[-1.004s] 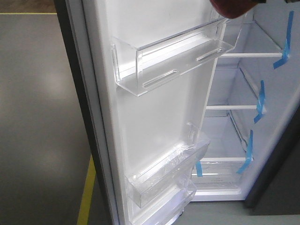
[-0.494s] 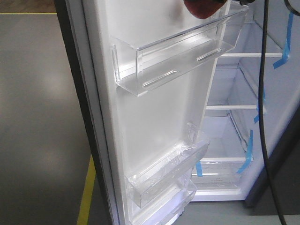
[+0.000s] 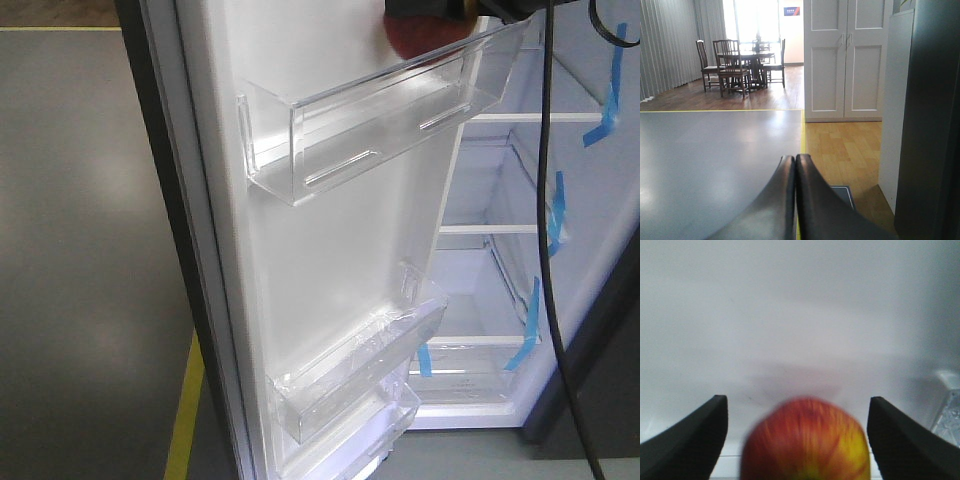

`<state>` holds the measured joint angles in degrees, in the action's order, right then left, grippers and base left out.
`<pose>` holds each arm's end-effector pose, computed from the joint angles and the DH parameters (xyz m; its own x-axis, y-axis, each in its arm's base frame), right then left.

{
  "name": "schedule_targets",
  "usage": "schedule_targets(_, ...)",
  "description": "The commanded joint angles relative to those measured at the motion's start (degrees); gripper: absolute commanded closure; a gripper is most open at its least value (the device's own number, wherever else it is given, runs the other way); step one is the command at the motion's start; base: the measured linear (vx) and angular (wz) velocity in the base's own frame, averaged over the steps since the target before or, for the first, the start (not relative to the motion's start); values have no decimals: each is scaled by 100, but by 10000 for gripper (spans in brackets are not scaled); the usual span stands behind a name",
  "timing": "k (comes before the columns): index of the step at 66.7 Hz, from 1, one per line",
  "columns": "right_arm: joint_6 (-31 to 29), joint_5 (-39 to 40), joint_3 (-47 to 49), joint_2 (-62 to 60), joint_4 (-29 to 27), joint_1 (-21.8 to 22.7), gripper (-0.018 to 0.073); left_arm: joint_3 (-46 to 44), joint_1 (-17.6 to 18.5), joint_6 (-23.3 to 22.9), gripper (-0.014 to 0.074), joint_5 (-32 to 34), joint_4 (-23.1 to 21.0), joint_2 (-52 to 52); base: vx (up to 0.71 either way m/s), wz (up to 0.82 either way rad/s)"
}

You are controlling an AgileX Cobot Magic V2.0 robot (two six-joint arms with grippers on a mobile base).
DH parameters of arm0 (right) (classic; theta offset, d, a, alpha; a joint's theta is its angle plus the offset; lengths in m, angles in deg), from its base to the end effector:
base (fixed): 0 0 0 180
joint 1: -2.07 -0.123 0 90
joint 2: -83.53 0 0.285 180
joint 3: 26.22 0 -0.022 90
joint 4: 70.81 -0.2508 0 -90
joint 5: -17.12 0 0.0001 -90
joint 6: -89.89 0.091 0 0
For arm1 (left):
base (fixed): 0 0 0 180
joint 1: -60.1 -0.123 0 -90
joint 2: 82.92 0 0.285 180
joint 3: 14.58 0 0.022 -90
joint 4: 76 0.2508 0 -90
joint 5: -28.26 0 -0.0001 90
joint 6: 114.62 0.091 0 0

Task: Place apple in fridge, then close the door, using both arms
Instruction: 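Move the right gripper with the apple over the upper door bin, then open the right gripper to release the apple into the bin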

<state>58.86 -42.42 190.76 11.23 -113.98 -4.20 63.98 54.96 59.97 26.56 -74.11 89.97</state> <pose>0.3704 0.0947 0.4593 -0.4647 -0.1303 -0.8758 -0.6346 0.7389 0.2268 0.0563 0.0052 0.2032 0.0512 -0.0571 -0.9971 -0.0876 0.9943 -0.0614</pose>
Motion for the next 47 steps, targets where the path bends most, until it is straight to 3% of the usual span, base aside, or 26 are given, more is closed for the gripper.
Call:
schedule_targets(1,46,243,182,-241,-253,5,-62,-95,36,-31,603,448,-17,83,0,0)
schedule_targets(27,96,239,182,-557,-191,5,-54,-95,36,-31,603,448,-17,83,0,0)
schedule_targets(47,348,157,-222,-1533,422,5,-25,-95,36,-31,603,448,-17,83,0,0)
